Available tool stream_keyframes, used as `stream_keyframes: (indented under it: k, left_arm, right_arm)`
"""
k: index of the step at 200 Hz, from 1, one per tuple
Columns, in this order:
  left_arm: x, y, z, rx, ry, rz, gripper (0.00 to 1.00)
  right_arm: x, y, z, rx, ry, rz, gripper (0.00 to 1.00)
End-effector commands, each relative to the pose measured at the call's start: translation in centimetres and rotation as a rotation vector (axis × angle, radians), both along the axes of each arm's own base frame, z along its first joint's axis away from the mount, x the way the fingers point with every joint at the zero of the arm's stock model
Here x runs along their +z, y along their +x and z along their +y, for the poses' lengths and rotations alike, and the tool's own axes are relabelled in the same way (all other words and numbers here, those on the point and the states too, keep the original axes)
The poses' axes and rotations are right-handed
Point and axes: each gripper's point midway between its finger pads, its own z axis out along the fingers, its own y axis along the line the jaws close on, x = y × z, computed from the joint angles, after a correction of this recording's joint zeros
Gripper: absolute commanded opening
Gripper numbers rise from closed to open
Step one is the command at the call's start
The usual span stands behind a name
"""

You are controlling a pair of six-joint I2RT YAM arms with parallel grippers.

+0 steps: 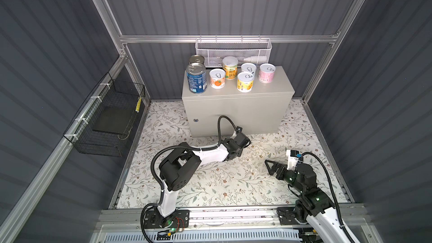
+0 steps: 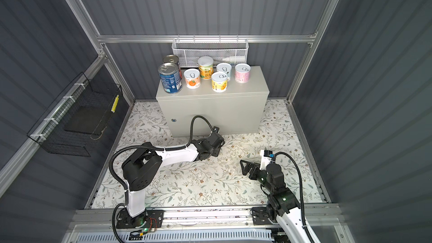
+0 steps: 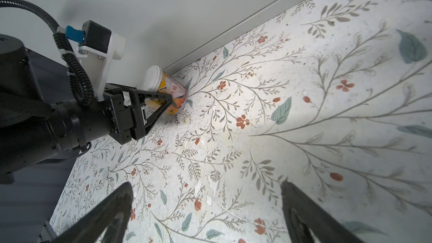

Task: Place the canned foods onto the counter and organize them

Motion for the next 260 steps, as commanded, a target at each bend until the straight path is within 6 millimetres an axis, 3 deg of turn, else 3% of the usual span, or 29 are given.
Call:
stream_keyframes:
  k: [1,60,105,137,204,217,222,260]
  left_arm:
    - [-0.2,0.2,-0.2,-0.012,0.028,0.005,0.6]
    - [0.2,-0.3,-0.4,-0.029,-0.001,0.027,0.55]
    - [1.2,-0.5,-0.7,0.003,-0.057,0.036,0.72]
    - [2.5,0.0,-0.9,0.074,-0.123,0.031,0.73]
    - [3.3,1.3,-2.1,0.127,-0.175,0.0,0.88]
    - [2.5,1.5,-1.8,0.138,-0.139,0.008,0.88]
    - [3.6,2.2,-2.4,0.143,-0.154,-0.01,0.88]
    - [3.6,2.9,-2.6,0.162,-0.14,-0.043,0.88]
  right_arm:
    - [0.8,0.1,0.2,0.01,0.001,-0.031,0.99]
    - [0.9,0.1,0.4,0.024,0.002,-0.034,0.99]
    - [0.8,0.0,0.3,0.017,0.001,-0.029,0.99]
    - [0.7,0.0,0.2,0.013,0.001,-0.027,0.99]
    - [0.7,0.0,0.1,0.007,0.001,-0.024,0.99]
    - [0.8,0.0,0.1,0.005,0.001,-0.024,0.99]
    - [0.7,0.0,0.1,0.007,0.001,-0.023,0.99]
    - [0.7,0.0,0.0,0.003,0.002,-0.02,0.99]
